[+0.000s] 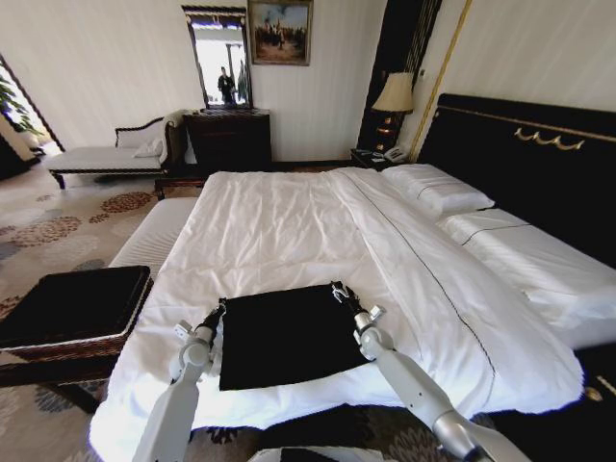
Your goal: Fold the clothes on the bed and place them into the basket.
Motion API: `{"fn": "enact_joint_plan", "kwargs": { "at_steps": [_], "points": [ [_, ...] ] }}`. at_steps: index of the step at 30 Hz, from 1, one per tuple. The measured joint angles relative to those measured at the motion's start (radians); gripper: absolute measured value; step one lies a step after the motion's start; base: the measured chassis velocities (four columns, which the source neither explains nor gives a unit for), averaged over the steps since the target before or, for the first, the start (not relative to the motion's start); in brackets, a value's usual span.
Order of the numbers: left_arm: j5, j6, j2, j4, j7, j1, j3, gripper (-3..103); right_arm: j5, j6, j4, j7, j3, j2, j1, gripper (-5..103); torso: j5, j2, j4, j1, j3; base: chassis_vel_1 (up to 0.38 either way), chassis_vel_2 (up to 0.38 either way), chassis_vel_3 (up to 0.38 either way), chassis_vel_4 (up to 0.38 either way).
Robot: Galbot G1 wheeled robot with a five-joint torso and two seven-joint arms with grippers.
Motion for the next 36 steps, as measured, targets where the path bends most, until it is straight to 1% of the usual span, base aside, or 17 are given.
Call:
{"fn": "enact_joint_plan", "kwargs": {
  "at_steps": [2, 6, 7, 8, 10, 12, 13, 15, 18, 20, 22, 26, 27, 29, 33, 35, 36],
  "points": [
    [0.001, 0.000, 0.000, 0.001, -0.001, -0.001, 0.001, 1, 0.004, -0.003, 0.004, 0.000, -0.001, -0.004, -0.002, 75, 0.0000, 0.000, 0.0001, 0.000, 0.000, 0.000, 0.000, 0.000, 0.000],
    [0.002, 0.000, 0.002, 0.001, -0.002, -0.004, 0.004, 1, 0.025, -0.024, 0.045, 0.001, -0.007, -0.045, -0.032, 53, 0.0000, 0.000, -0.0001, 0.000, 0.000, 0.000, 0.000, 0.000, 0.000],
    [0.002, 0.000, 0.002, 0.001, -0.002, -0.004, 0.004, 1, 0.025, -0.024, 0.045, 0.001, -0.007, -0.045, -0.032, 53, 0.0000, 0.000, -0.0001, 0.000, 0.000, 0.000, 0.000, 0.000, 0.000],
    [0.002, 0.000, 0.004, 0.001, -0.002, -0.005, 0.004, 1, 0.027, -0.029, 0.052, 0.000, -0.012, -0.058, -0.039, 47, 0.0000, 0.000, -0.0003, 0.000, 0.000, 0.000, 0.000, 0.000, 0.000],
    [0.002, 0.000, 0.005, -0.003, -0.003, -0.005, 0.004, 1, 0.028, -0.040, 0.063, -0.003, -0.020, -0.081, -0.045, 42, 0.0000, 0.000, -0.0003, 0.000, 0.000, 0.000, 0.000, 0.000, 0.000],
    [0.002, 0.000, 0.005, -0.003, -0.003, -0.005, 0.004, 1, 0.028, -0.040, 0.063, -0.003, -0.020, -0.081, -0.045, 42, 0.0000, 0.000, -0.0003, 0.000, 0.000, 0.000, 0.000, 0.000, 0.000],
    [0.002, 0.000, 0.005, -0.007, -0.004, -0.004, 0.005, 1, 0.031, -0.047, 0.069, -0.003, -0.023, -0.092, -0.045, 32, -0.0001, 0.000, -0.0002, 0.000, 0.000, 0.000, 0.000, 0.000, 0.000],
    [0.007, 0.000, 0.005, -0.011, -0.006, -0.001, 0.006, 1, 0.048, -0.057, 0.071, -0.001, -0.027, -0.095, -0.031, 21, 0.0000, 0.000, -0.0002, 0.000, 0.000, 0.000, 0.000, 0.000, 0.000],
    [0.010, 0.000, 0.003, -0.013, -0.006, 0.002, 0.006, 1, 0.052, -0.058, 0.060, 0.000, -0.037, -0.094, -0.011, 15, -0.0002, 0.000, 0.0001, 0.000, 0.000, 0.000, 0.000, 0.000, 0.000],
    [0.013, 0.000, 0.001, -0.017, -0.007, 0.005, 0.006, 1, 0.053, -0.058, 0.044, 0.001, -0.051, -0.088, 0.009, 4, 0.0000, 0.000, -0.0001, 0.000, 0.000, 0.000, 0.000, 0.000, 0.000],
    [0.015, 0.000, 0.000, -0.020, -0.009, 0.008, 0.006, 1, 0.058, -0.059, 0.037, 0.002, -0.061, -0.082, 0.024, 2, -0.0001, 0.000, -0.0001, 0.000, 0.000, 0.000, 0.000, 0.000, 0.000],
    [0.021, 0.000, 0.000, -0.020, -0.013, 0.009, 0.007, 1, 0.068, -0.066, 0.032, 0.009, -0.076, -0.075, 0.044, -1, -0.0001, 0.000, 0.0001, 0.000, 0.000, 0.000, 0.000, 0.000, 0.000],
    [0.023, 0.000, -0.001, -0.020, -0.014, 0.009, 0.007, 1, 0.073, -0.071, 0.032, 0.013, -0.081, -0.075, 0.049, 10, -0.0002, 0.000, 0.0000, 0.000, 0.000, 0.000, 0.000, 0.000, 0.000],
    [0.023, 0.000, -0.001, -0.020, -0.015, 0.008, 0.007, 1, 0.077, -0.075, 0.032, 0.015, -0.083, -0.076, 0.051, 10, -0.0001, 0.000, 0.0000, 0.000, 0.000, 0.000, 0.000, 0.000, 0.000],
    [0.025, 0.000, -0.002, -0.017, -0.018, 0.007, 0.007, 1, 0.091, -0.094, 0.038, 0.029, -0.089, -0.101, 0.056, 31, 0.0000, 0.000, -0.0003, 0.000, 0.000, 0.000, 0.000, 0.000, 0.000],
    [0.025, 0.001, -0.002, -0.016, -0.018, 0.006, 0.007, 1, 0.096, -0.099, 0.047, 0.037, -0.089, -0.110, 0.055, 31, 0.0000, 0.000, -0.0002, 0.000, 0.000, 0.000, 0.000, 0.000, 0.000],
    [0.025, 0.001, -0.002, -0.014, -0.018, 0.005, 0.007, 1, 0.104, -0.103, 0.061, 0.048, -0.088, -0.121, 0.052, 42, -0.0002, 0.000, -0.0001, 0.000, 0.000, 0.000, 0.000, 0.000, 0.000]
  ]
}}
